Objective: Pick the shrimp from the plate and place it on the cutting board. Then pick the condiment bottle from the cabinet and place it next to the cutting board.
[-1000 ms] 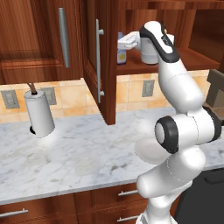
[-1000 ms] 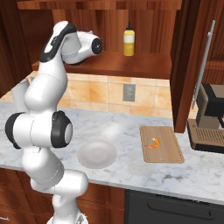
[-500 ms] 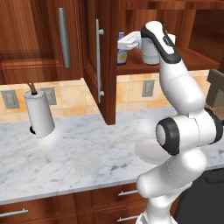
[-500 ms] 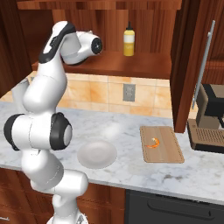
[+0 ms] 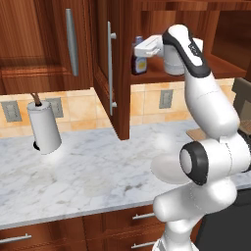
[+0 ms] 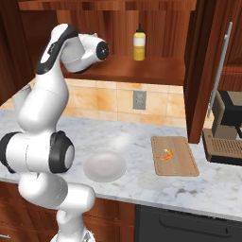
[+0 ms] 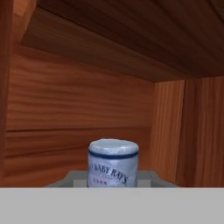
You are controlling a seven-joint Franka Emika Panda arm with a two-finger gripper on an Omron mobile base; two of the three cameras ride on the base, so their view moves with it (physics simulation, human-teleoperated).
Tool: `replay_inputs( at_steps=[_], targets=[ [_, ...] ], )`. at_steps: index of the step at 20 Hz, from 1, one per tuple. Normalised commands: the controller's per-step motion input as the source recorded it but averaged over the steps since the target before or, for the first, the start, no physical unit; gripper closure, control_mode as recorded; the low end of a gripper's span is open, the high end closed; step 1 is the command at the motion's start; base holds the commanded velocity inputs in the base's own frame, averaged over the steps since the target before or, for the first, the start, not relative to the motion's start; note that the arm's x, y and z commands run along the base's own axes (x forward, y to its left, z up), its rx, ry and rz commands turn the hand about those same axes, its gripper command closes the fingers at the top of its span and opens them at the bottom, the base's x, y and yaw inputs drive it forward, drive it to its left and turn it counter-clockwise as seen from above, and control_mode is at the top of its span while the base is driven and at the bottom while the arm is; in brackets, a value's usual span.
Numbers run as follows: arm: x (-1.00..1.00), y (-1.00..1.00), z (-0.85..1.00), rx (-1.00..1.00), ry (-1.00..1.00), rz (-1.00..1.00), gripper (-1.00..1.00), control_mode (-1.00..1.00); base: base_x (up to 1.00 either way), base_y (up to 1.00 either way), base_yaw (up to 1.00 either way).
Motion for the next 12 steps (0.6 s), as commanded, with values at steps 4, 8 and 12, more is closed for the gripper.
replay_inputs(
  at_steps=[4, 8, 12],
  targets=[
    [-0.39, 0.0, 0.18, 0.0, 0.0, 0.0, 1.0, -1.0, 0.0, 0.0, 0.0],
    [-0.41, 0.0, 0.18, 0.0, 0.0, 0.0, 1.0, -1.0, 0.0, 0.0, 0.0],
    [-0.44, 0.0, 0.13, 0.0, 0.0, 0.0, 1.0, -1.0, 0.0, 0.0, 0.0]
  ],
)
